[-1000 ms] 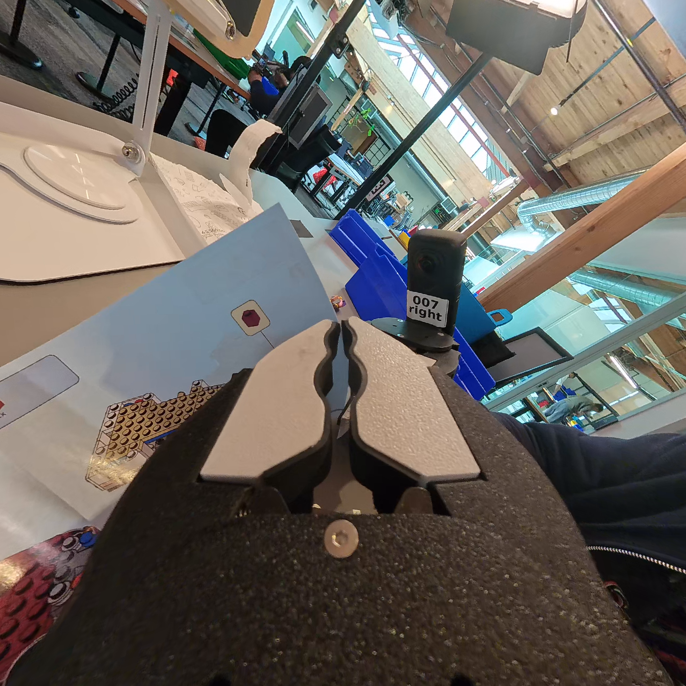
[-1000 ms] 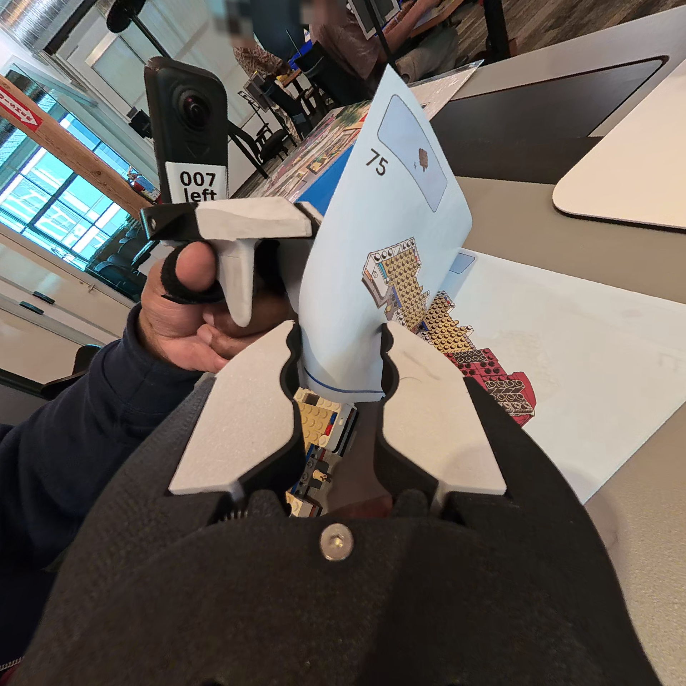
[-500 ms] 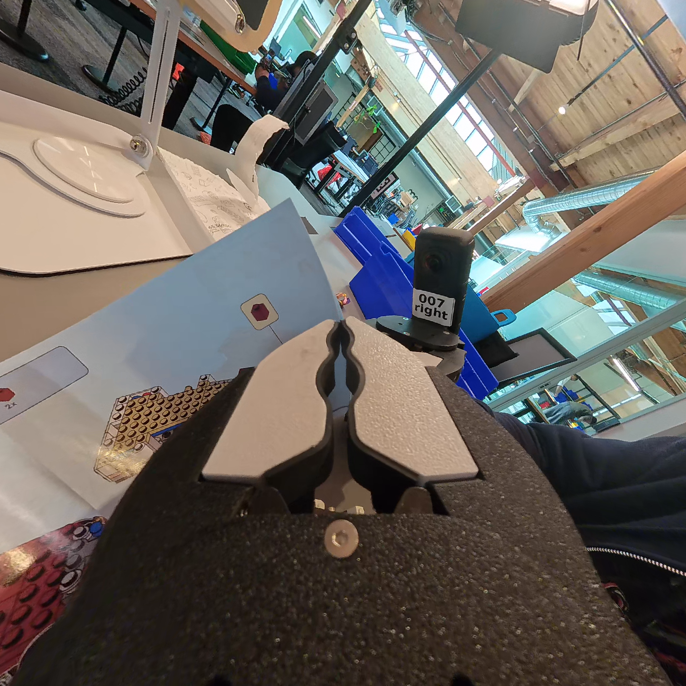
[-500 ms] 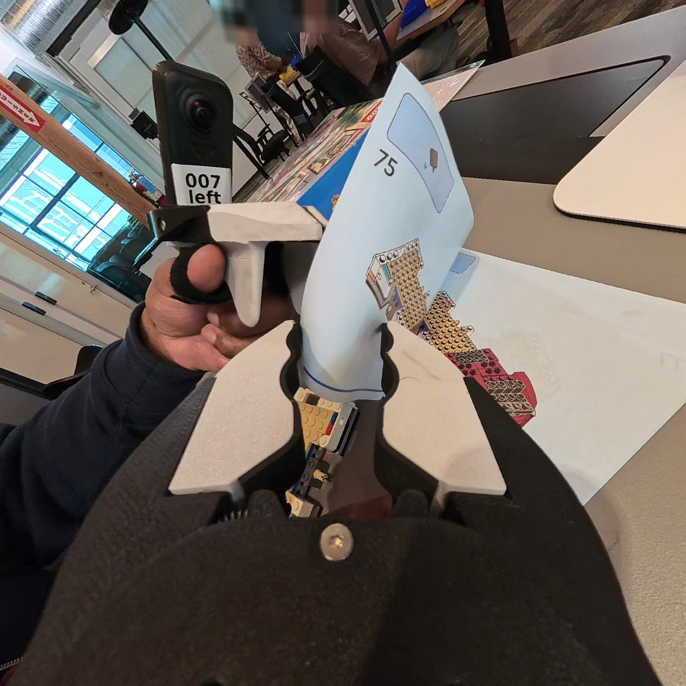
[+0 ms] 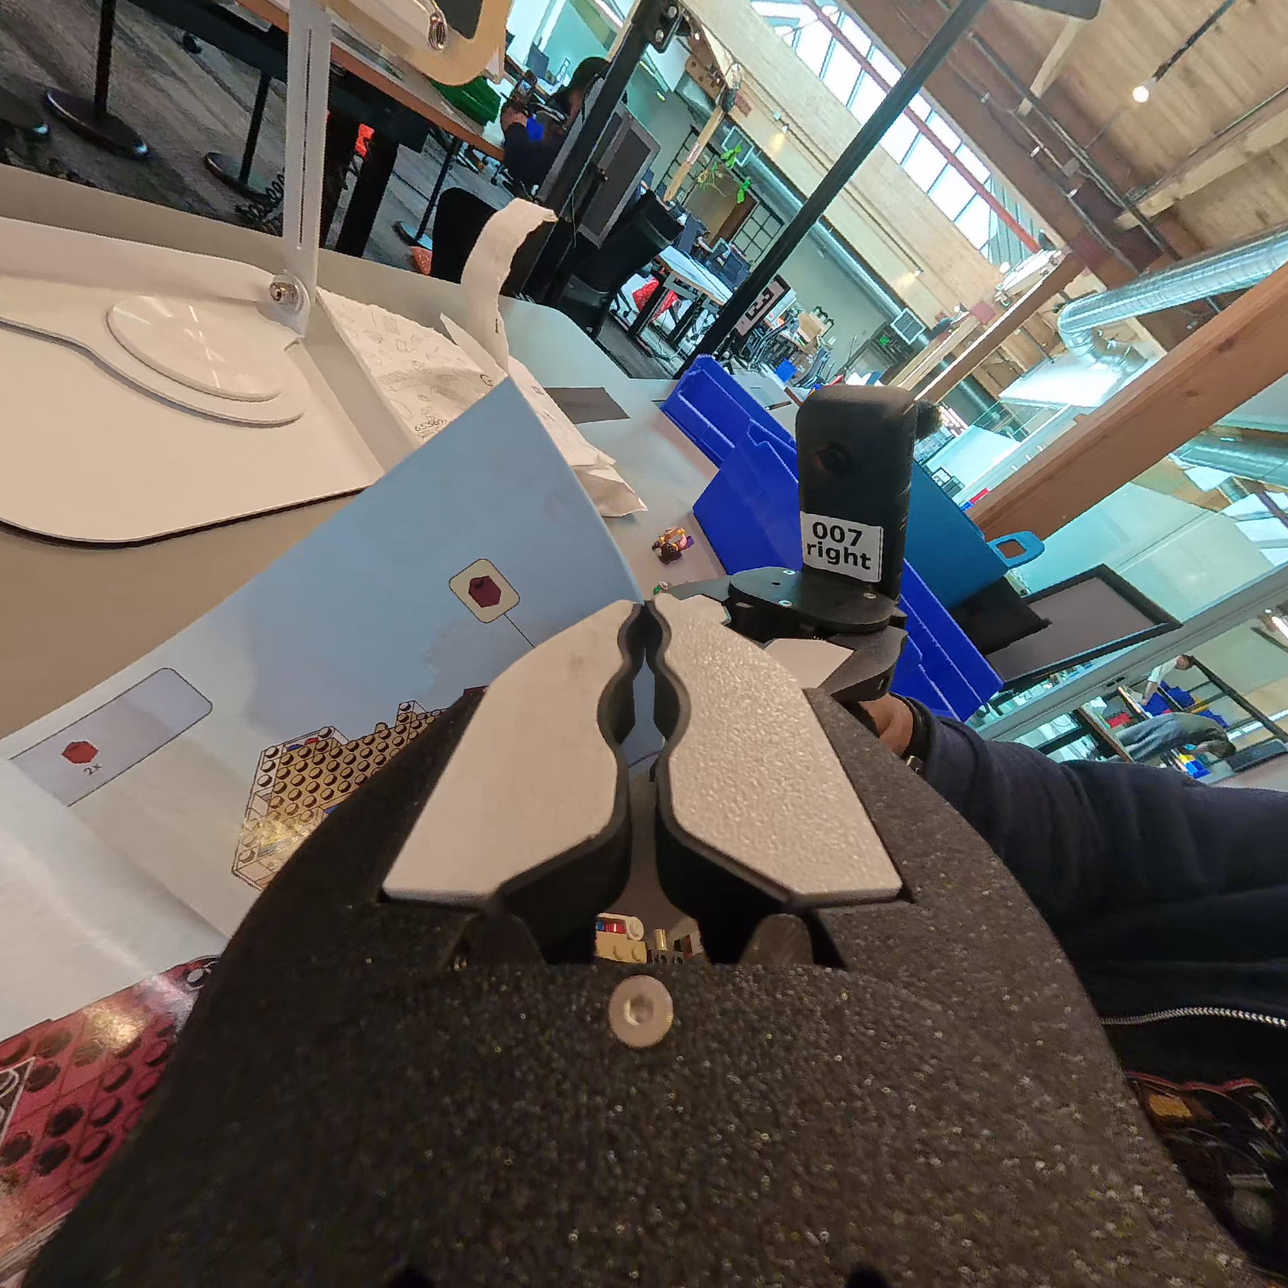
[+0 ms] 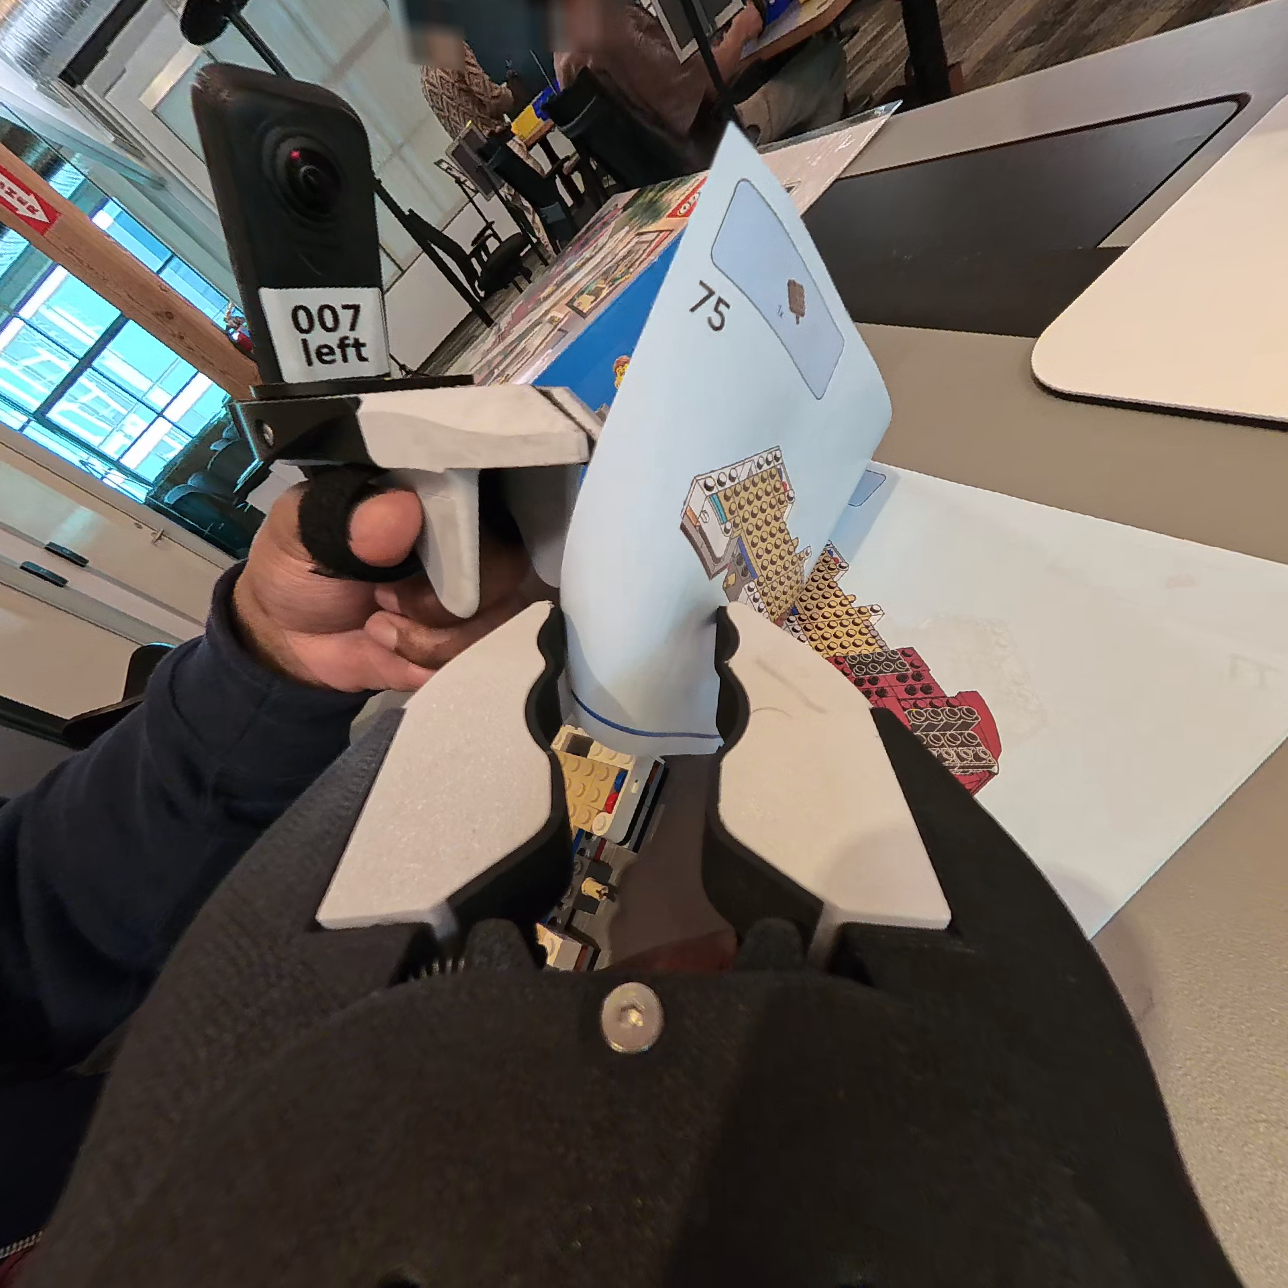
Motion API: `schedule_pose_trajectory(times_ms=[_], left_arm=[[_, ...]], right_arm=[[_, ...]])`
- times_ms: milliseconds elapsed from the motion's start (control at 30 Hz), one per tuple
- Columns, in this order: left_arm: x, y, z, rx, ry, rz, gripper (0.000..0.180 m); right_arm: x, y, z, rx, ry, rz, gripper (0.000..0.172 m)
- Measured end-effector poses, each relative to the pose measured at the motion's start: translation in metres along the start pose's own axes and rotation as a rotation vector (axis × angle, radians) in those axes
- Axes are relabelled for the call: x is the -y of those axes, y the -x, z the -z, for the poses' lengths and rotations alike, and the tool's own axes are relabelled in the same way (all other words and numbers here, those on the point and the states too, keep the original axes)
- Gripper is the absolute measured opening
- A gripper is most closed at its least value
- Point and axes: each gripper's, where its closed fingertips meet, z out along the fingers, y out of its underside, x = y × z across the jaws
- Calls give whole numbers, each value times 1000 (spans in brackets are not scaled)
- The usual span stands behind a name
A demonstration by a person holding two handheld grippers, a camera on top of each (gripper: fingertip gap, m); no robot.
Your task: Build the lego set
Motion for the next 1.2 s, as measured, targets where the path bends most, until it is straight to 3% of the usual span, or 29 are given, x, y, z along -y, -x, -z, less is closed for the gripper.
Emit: schedule_pose_trajectory(times_ms=[200,400,1200], left_arm=[[8,8,5,11,-56,76,0],[5,2,1,-35,-35,103,14],[1,3,2,-51,-19,124,0]], right_arm=[[0,0,0,2,-2,-2,42],[0,0,0,4,-1,-2,42],[-2,1,-1,5,5,-3,42]])
